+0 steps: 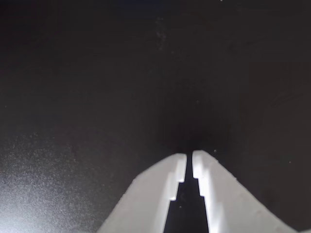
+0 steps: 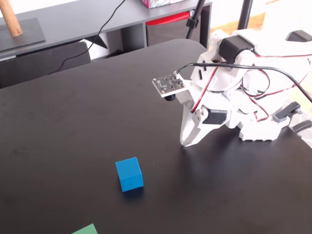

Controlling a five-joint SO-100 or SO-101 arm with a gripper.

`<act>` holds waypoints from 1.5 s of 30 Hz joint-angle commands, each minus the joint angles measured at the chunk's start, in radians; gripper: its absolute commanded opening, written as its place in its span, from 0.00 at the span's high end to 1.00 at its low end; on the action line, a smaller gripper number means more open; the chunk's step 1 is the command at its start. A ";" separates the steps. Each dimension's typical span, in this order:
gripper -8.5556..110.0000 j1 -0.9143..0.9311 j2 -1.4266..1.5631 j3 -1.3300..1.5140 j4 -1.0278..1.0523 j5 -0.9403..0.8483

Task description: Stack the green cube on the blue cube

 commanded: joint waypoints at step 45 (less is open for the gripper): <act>0.93 -0.167 -0.664 -0.787 0.074 0.110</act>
